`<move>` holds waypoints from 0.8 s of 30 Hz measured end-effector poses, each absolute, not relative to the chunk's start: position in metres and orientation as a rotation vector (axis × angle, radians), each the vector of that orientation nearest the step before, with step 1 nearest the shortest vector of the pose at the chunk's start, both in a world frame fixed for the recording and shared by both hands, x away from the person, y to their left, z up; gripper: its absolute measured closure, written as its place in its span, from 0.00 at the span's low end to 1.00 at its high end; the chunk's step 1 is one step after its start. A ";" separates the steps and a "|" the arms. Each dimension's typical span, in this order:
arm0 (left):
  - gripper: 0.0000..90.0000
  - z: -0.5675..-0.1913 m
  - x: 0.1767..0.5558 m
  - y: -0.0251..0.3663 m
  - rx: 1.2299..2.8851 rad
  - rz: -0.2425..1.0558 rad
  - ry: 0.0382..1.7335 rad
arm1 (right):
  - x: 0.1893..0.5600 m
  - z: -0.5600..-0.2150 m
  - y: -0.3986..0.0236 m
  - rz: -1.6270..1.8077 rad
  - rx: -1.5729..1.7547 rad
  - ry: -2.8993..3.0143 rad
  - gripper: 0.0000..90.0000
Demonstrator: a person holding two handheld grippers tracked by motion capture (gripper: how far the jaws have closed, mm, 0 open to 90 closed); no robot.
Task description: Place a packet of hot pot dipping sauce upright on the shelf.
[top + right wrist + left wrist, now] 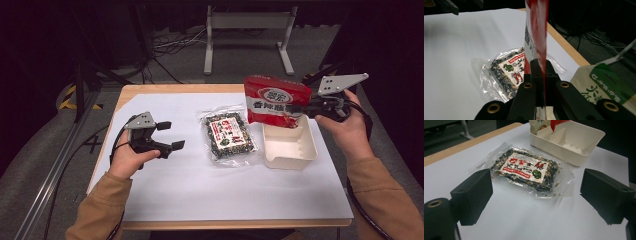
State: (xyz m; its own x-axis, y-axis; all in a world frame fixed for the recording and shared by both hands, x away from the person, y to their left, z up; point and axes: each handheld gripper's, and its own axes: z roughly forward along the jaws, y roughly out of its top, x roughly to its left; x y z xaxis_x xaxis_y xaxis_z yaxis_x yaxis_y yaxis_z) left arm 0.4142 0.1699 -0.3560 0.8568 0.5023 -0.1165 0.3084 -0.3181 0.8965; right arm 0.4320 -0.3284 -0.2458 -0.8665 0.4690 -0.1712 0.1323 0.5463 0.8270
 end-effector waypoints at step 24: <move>0.11 -0.363 0.418 0.169 1.939 0.185 0.621 | 0.456 -0.254 -0.363 1.207 0.586 2.379 0.99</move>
State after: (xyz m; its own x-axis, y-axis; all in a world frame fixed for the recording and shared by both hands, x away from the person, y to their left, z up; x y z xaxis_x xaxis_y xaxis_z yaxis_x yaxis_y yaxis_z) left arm 0.4179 0.1689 -0.3633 0.8536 0.5003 -0.1450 0.3388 -0.3218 0.8841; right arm 0.4559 -0.3625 -0.2541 -0.8286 0.5345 -0.1663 0.1815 0.5376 0.8234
